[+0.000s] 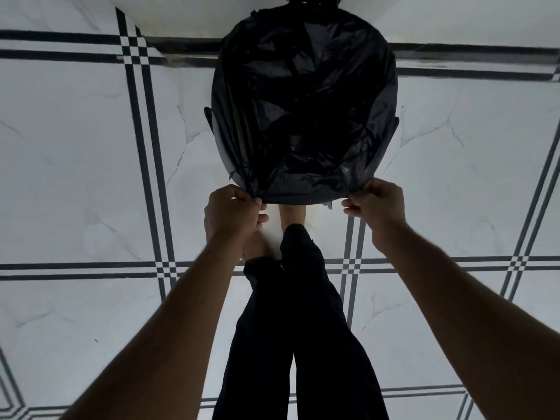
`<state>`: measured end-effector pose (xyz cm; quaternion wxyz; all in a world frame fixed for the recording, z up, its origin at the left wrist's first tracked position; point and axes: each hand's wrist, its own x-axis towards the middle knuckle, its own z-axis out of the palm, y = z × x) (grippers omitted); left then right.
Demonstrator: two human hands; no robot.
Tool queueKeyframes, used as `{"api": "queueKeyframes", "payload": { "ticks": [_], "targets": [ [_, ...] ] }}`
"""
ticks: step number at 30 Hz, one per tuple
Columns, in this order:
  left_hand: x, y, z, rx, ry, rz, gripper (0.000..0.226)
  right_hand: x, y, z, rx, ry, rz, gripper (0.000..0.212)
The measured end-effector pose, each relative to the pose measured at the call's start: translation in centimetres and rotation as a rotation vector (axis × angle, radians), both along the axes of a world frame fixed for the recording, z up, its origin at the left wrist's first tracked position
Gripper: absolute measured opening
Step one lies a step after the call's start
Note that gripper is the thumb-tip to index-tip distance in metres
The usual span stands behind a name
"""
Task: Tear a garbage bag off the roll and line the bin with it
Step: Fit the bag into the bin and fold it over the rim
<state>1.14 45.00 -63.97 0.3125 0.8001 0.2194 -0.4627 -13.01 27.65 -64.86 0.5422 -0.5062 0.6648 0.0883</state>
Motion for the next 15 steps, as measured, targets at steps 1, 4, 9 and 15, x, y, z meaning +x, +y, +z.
{"api": "queueKeyframes", "payload": {
  "ticks": [1,4,9,15],
  "targets": [
    [0.0,-0.1,-0.1,0.006,-0.007,0.002,0.004,0.2,-0.1,-0.4,0.000,0.006,-0.007,0.017],
    [0.2,-0.1,-0.3,0.016,-0.017,-0.020,0.004,0.9,-0.9,-1.6,0.014,0.011,-0.003,0.027],
    [0.7,-0.4,-1.1,-0.013,-0.042,-0.060,0.008,0.9,-2.1,-2.7,0.046,0.054,0.133,0.031],
    [1.8,1.1,-0.5,-0.162,0.056,0.028,0.019,1.4,-2.3,-1.7,-0.026,0.077,-0.124,0.030]
  ]
}}
